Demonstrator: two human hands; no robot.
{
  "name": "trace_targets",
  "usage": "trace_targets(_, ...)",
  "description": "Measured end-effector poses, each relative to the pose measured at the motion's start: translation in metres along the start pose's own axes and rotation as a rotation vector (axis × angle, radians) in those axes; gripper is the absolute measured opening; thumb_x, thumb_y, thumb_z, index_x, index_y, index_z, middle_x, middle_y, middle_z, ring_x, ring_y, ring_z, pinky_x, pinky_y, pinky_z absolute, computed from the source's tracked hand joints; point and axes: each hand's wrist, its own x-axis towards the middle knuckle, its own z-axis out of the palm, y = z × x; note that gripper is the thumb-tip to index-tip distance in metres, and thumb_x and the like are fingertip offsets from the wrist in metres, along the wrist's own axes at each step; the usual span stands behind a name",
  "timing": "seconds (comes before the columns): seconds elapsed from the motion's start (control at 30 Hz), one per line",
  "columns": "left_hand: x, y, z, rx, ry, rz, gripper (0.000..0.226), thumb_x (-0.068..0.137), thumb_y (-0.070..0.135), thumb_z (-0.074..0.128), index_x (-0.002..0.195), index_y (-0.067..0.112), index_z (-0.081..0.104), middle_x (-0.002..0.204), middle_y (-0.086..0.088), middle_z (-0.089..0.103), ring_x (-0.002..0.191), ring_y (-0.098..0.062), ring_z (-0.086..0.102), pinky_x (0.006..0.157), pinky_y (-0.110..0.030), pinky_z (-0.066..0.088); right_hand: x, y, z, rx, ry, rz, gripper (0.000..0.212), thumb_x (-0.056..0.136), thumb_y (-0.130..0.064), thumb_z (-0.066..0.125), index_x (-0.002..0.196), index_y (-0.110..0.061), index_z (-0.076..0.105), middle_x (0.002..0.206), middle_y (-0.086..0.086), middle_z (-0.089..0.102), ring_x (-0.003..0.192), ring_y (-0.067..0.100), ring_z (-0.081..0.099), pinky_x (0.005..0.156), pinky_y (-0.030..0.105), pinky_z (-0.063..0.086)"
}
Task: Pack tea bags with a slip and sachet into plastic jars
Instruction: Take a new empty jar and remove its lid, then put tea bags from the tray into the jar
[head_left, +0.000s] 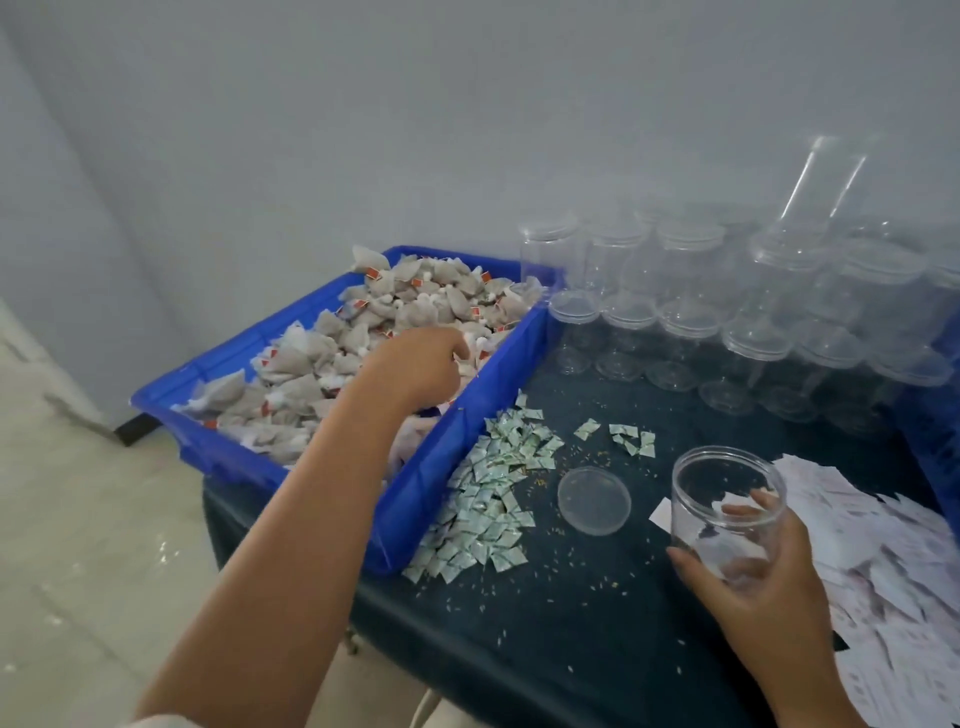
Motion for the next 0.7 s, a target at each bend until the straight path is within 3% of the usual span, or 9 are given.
trace_targets(0.07,0.018,-0.020,0.010,0.151,-0.220,-0.051,0.058,0.099,0.012,0.052,0.153,0.032,0.047,0.153,0.000,0.054,0.131,-0.025,0.055,0.098,-0.035,0.047,0.000,0.000,0.001,0.000,-0.022,0.001,0.102,0.053,-0.063,0.089,0.143,-0.049,0.043,0.125,-0.013,0.062,0.082,0.014,0.071,0.068,0.028,0.054)
trace_targets(0.13,0.027,-0.028,0.028,0.162,-0.333,-0.062,0.068,0.103,0.028,0.058,0.163,0.036,0.028,0.164,-0.004,0.041,0.142,-0.029,0.048,0.112,-0.043,0.043,0.001,0.001,0.001,-0.003,-0.038,0.005,0.101,0.051,-0.064,0.090,0.140,-0.054,0.042,0.126,-0.017,0.064,0.080,0.017,0.071,0.071,0.036,0.060)
trace_targets(0.2,0.032,-0.033,0.047,0.109,-0.385,-0.062,0.068,0.104,0.037,0.056,0.165,0.036,0.025,0.166,-0.008,0.038,0.145,-0.031,0.046,0.116,-0.046,0.041,0.001,0.002,0.001,0.000,-0.042,0.017,0.100,0.050,-0.066,0.090,0.137,-0.057,0.042,0.127,-0.021,0.064,0.081,0.018,0.071,0.074,0.041,0.063)
trace_targets(0.33,0.033,-0.028,0.058,-0.111,-0.374,-0.239,0.038,0.106,0.032,0.043,0.128,0.013,0.068,0.129,-0.014,0.069,0.110,-0.030,0.070,0.090,-0.037,0.056,0.003,0.004,0.002,-0.015,-0.045,0.015,0.100,0.051,-0.064,0.091,0.139,-0.054,0.043,0.127,-0.015,0.067,0.083,0.017,0.071,0.079,0.046,0.062)
trace_targets(0.4,0.034,-0.024,0.061,-0.083,-0.364,-0.225,0.036,0.106,0.024,0.044,0.127,0.006,0.068,0.126,-0.016,0.069,0.114,-0.034,0.068,0.096,-0.040,0.054,0.002,0.002,0.002,-0.004,-0.039,0.015,0.101,0.051,-0.063,0.091,0.139,-0.054,0.044,0.128,-0.014,0.067,0.087,0.014,0.071,0.079,0.042,0.060)
trace_targets(0.53,0.036,-0.026,0.058,0.124,-0.332,-0.098,0.025,0.100,0.011,0.050,0.115,0.007,0.070,0.118,-0.012,0.071,0.107,-0.031,0.068,0.095,-0.038,0.055,0.003,-0.002,0.003,0.030,-0.037,0.013,0.098,0.049,-0.067,0.087,0.136,-0.058,0.043,0.129,-0.031,0.062,0.086,0.012,0.069,0.077,0.033,0.054)
trace_targets(0.6,0.041,-0.032,0.058,0.172,-0.250,-0.071,0.014,0.100,0.016,0.055,0.101,0.009,0.066,0.109,-0.010,0.070,0.098,-0.028,0.065,0.087,-0.037,0.053,0.002,-0.003,0.003,0.039,-0.032,0.017,0.098,0.048,-0.069,0.086,0.136,-0.058,0.043,0.129,-0.033,0.061,0.085,0.011,0.069,0.076,0.031,0.053)
trace_targets(0.7,0.044,-0.041,0.054,0.045,-0.113,-0.120,0.021,0.099,0.028,0.063,0.088,0.010,0.060,0.088,-0.007,0.066,0.077,-0.021,0.061,0.065,-0.034,0.047,0.002,-0.005,0.003,0.061,-0.018,0.021,0.096,0.049,-0.068,0.087,0.134,-0.059,0.045,0.126,-0.032,0.063,0.082,0.003,0.067,0.071,0.019,0.053)
